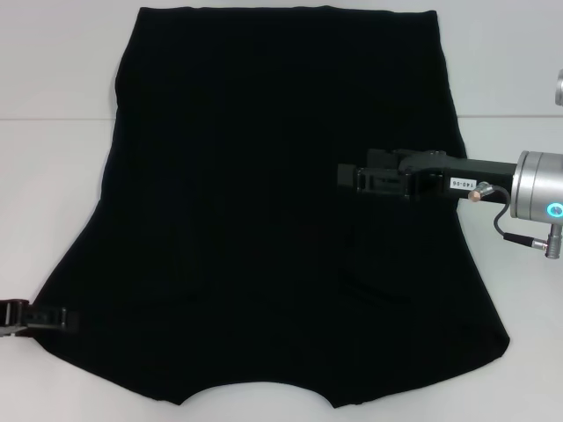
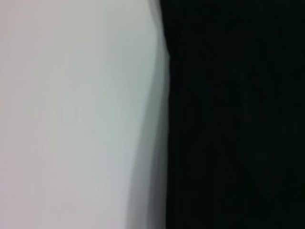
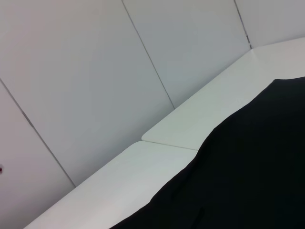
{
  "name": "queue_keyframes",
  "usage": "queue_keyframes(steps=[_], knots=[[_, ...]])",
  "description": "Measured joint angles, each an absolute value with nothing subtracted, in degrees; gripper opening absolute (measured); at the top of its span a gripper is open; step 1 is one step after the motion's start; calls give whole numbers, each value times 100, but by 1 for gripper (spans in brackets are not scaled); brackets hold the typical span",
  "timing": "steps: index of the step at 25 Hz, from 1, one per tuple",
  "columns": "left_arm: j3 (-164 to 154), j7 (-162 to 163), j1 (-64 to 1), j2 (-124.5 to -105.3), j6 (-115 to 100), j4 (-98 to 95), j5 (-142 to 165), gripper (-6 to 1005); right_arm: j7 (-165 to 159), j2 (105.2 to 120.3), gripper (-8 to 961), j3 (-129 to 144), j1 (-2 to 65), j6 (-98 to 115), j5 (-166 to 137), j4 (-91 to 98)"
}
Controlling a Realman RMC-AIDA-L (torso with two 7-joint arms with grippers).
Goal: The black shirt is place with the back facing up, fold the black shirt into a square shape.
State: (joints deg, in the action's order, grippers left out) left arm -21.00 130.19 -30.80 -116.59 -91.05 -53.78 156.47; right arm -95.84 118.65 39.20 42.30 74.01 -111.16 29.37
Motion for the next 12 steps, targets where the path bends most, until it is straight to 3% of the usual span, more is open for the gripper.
queue_keyframes(steps=[9, 12], knots=[[-2131, 12873, -3152, -11653, -8965, -5222, 15655, 814, -9572, 11865, 915, 3920, 4227, 7451, -11109, 2948], [-2129, 12869, -3155, -11652, -8926, -5206, 15670, 702, -9569, 11865, 915, 3920, 4227, 7475, -11109, 2950]])
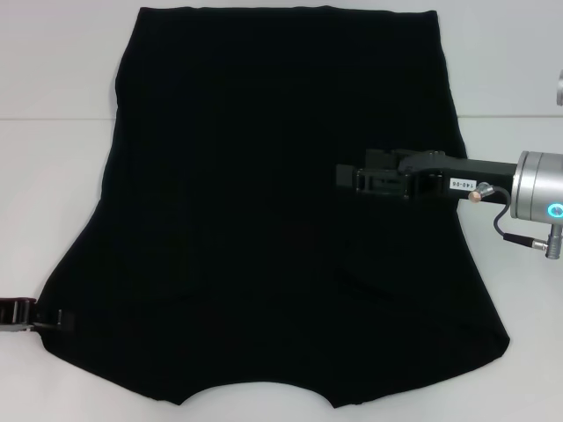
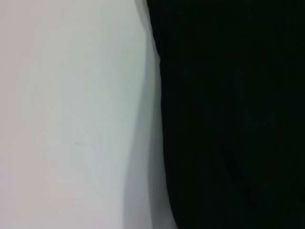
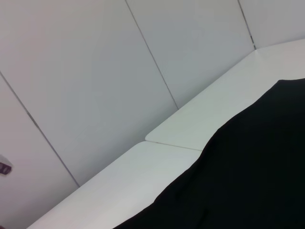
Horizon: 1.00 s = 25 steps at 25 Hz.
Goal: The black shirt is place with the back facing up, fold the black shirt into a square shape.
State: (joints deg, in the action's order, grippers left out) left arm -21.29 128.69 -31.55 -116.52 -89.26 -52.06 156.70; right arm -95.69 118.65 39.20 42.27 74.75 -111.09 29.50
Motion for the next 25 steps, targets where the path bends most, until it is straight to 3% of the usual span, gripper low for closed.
queue_keyframes(steps=[6, 12, 15, 25], knots=[[-2108, 12867, -3155, -11654, -8892, -5218, 15655, 447, -9604, 11827, 916, 3928, 4212, 7480, -11139, 2928], [-2080, 12867, -3156, -11654, -8804, -5238, 15627, 210, -10090, 11654, 915, 4112, 4057, 7528, -11260, 2936], [-2070, 12867, -3155, -11654, -8750, -5235, 15621, 124, -10409, 11478, 915, 4137, 3916, 7719, -11483, 2949], [-1992, 12817, -3130, -11654, -8684, -5217, 15505, 27, -11733, 10523, 916, 4057, 3067, 8904, -11791, 2954]])
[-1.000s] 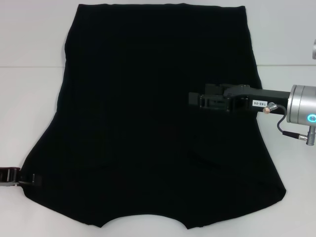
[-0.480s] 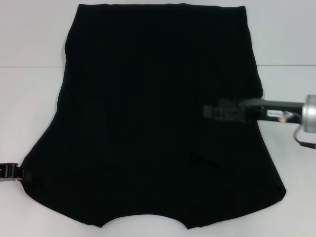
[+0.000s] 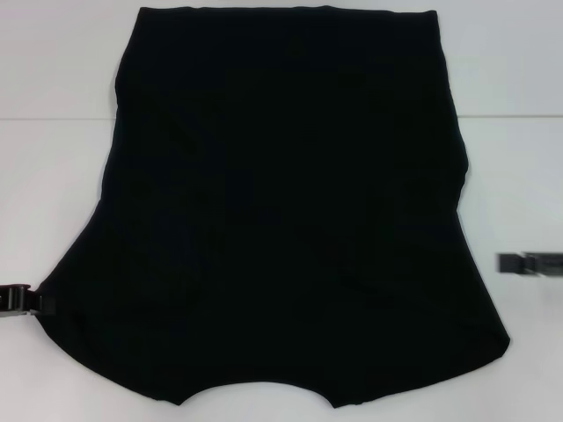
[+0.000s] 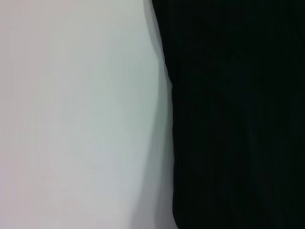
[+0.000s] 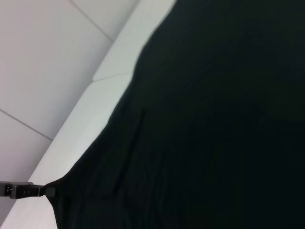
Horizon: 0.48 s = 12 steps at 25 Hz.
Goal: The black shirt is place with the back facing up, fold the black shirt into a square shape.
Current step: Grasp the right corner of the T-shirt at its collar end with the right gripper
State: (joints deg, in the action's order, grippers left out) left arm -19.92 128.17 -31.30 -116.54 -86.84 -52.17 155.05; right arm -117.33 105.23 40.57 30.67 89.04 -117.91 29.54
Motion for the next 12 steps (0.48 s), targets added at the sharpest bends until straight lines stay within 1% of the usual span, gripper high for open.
queue_keyframes(steps=[1, 3, 6, 9, 12], knots=[[-1991, 12797, -3124, -11654, -8683, -5211, 15483, 27, -11819, 10459, 915, 4036, 2981, 8987, -11797, 2959], [-1991, 12764, -3115, -11654, -8685, -5207, 15450, 28, -11962, 10380, 915, 4006, 2854, 9070, -11844, 2969], [-1998, 12733, -3112, -11654, -8685, -5205, 15435, 28, -12069, 10342, 913, 3988, 2763, 9053, -12093, 2973], [-2005, 12693, -3111, -11658, -8674, -5199, 15417, 28, -12079, 10386, 912, 3981, 2775, 8980, -12351, 2931], [-2017, 12666, -3114, -11658, -8672, -5195, 15410, 28, -12080, 10499, 911, 3985, 2860, 8892, -12616, 2905]])
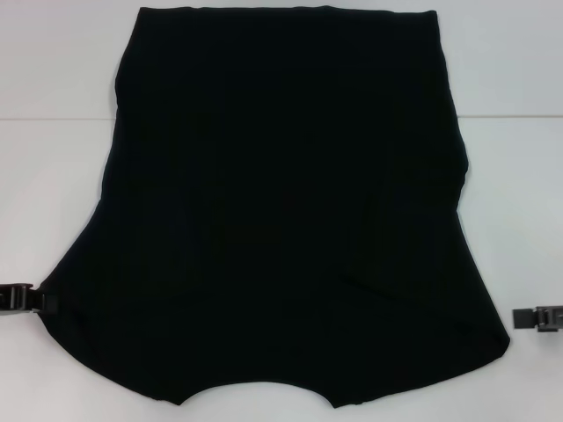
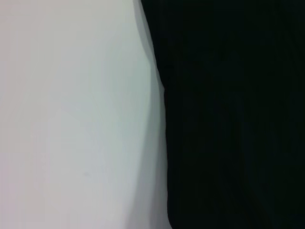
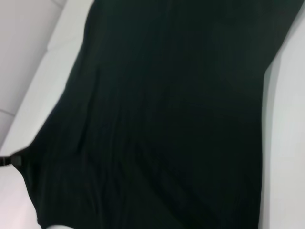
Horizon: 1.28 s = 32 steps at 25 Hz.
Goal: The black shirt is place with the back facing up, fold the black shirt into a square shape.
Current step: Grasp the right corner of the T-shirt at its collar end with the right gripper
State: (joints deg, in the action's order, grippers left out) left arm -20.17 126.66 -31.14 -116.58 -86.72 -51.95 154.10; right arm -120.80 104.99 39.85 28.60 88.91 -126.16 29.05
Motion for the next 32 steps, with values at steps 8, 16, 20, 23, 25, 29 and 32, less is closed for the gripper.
queue_keyframes(steps=[8, 16, 20, 23, 25, 29, 32], knots=[[-2000, 12603, -3130, -11654, -8665, -5191, 15407, 27, -12179, 10706, 908, 4033, 3086, 8741, -12980, 2888], [-1993, 12598, -3137, -11654, -8663, -5184, 15407, 27, -12346, 10742, 905, 4024, 3166, 8724, -13157, 2931], [-1993, 12598, -3139, -11658, -8659, -5184, 15407, 27, -12387, 10725, 904, 4048, 3165, 8683, -13166, 2941], [-1994, 12599, -3145, -11660, -8657, -5186, 15407, 27, -12393, 10714, 903, 4043, 3164, 8616, -13169, 2942], [-1995, 12600, -3146, -11661, -8655, -5186, 15403, 27, -12394, 10714, 902, 4047, 3164, 8578, -13171, 2931], [-1995, 12599, -3150, -11669, -8646, -5186, 15390, 27, -12393, 10754, 901, 4055, 3171, 8551, -13174, 2935], [-1995, 12595, -3155, -11670, -8646, -5186, 15385, 27, -12393, 10779, 899, 4063, 3191, 8531, -13175, 2914]])
